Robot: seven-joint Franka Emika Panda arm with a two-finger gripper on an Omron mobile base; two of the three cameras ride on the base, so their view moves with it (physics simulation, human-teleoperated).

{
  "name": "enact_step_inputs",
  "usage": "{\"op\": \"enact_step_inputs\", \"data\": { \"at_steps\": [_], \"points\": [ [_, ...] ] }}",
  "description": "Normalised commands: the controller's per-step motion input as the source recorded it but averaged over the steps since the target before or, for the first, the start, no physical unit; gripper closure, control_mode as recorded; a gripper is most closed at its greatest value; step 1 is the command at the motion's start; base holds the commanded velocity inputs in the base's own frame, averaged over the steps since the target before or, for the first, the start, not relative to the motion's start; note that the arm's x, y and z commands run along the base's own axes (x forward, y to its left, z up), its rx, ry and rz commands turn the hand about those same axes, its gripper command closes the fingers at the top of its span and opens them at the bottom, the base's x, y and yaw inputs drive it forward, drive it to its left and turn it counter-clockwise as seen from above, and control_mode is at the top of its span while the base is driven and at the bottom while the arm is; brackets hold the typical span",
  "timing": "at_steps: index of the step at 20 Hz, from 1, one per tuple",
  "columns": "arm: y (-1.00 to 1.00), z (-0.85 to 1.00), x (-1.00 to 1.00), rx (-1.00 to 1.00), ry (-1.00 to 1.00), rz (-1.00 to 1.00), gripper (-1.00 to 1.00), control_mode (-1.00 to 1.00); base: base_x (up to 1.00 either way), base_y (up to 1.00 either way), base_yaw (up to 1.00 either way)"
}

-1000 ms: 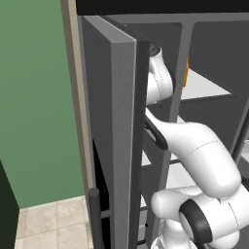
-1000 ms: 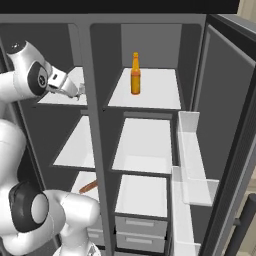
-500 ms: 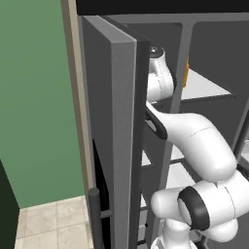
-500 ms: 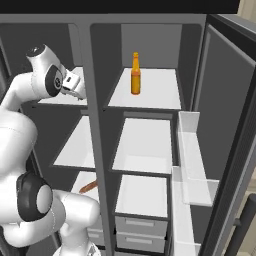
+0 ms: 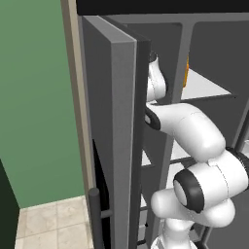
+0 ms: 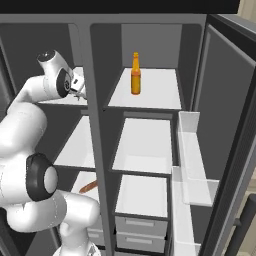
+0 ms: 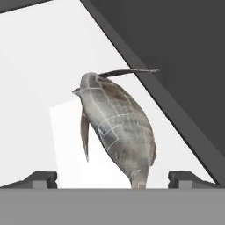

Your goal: Pick up the frozen fish from the freezer, place it on any shelf in the fridge, and close the fridge and freezer doors when done.

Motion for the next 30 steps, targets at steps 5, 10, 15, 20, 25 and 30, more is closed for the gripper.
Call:
{"op": "enact_step_inputs", "data": {
  "at_steps": [5, 10, 15, 20, 25, 30],
  "points": [
    [0.00, -0.28, 0.60, 0.00, 0.00, 0.00, -1.00, -1.00, 0.00, 0.00, 0.00],
    [0.00, -0.31, 0.60, 0.00, 0.00, 0.00, -1.00, -1.00, 0.00, 0.00, 0.00],
    [0.00, -0.69, 0.44, 0.00, 0.00, 0.00, 1.00, -1.00, 0.00, 0.00, 0.00],
    [-0.02, -0.64, 0.17, 0.00, -0.03, 0.00, 1.00, -1.00, 0.00, 0.00, 0.00],
    [-0.01, -0.17, 0.01, 0.00, -0.07, 0.00, 1.00, -1.00, 0.00, 0.00, 0.00],
    [-0.04, -0.02, -0.24, 0.01, 0.00, 0.00, 1.00, -1.00, 0.00, 0.00, 0.00]
  ]
}}
